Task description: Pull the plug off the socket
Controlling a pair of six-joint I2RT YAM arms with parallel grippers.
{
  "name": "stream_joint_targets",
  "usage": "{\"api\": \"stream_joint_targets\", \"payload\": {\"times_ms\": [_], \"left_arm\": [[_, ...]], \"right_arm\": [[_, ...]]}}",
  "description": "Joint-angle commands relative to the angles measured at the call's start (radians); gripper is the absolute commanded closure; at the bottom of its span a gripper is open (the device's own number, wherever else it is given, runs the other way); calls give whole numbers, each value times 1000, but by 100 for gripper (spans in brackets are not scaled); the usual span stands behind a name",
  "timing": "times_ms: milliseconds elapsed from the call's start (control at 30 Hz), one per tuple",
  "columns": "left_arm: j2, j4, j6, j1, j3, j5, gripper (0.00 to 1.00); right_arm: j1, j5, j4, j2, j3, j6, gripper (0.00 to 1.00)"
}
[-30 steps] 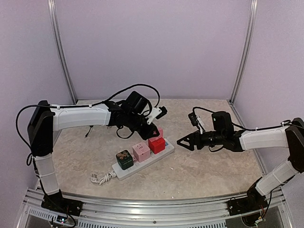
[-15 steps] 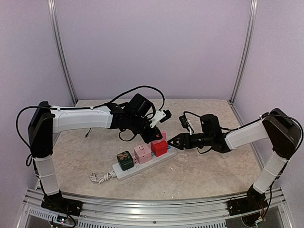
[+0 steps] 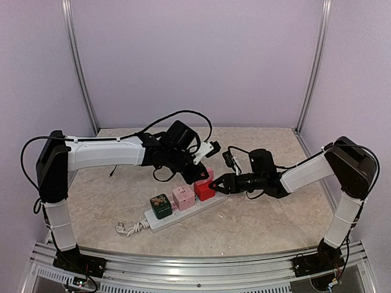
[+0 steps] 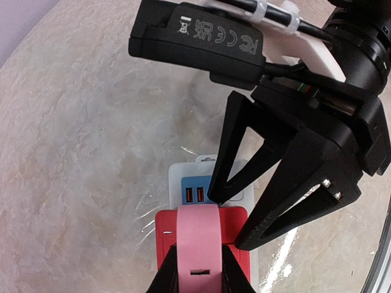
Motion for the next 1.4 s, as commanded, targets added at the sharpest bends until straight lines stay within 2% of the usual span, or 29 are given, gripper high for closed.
{"api": "stream_joint_targets", "payload": {"times_ms": [0,300,467,767,1000,1067,1133,1233,1367], "left_arm": [[4,-17,9,-25,-11,4,100],[-46,38,-4,-15,-9,72,100],[-35,32,27,-25,3,7,100],[-105,183,-160,63,-67,149,100],[-68,94,-47,-3,-8,14,100],[-68,114,-90,25,-17,75,100],[-72,146,-183,82,-27,185,100],[-90,204,-309,141,-48,276,100],[-97,166,-268,118,-24,233,100]], "right_arm": [[9,47,-18,49,14,10,57],[11,79,-25,79,-5,26,66],[11,93,-33,88,-10,27,68],[23,125,-59,117,-4,5,73],[32,138,-84,135,14,-9,75],[34,141,-90,135,17,-11,76],[34,144,-98,137,20,-15,76],[34,146,-104,136,23,-19,76],[35,148,-114,134,27,-27,77]]}}
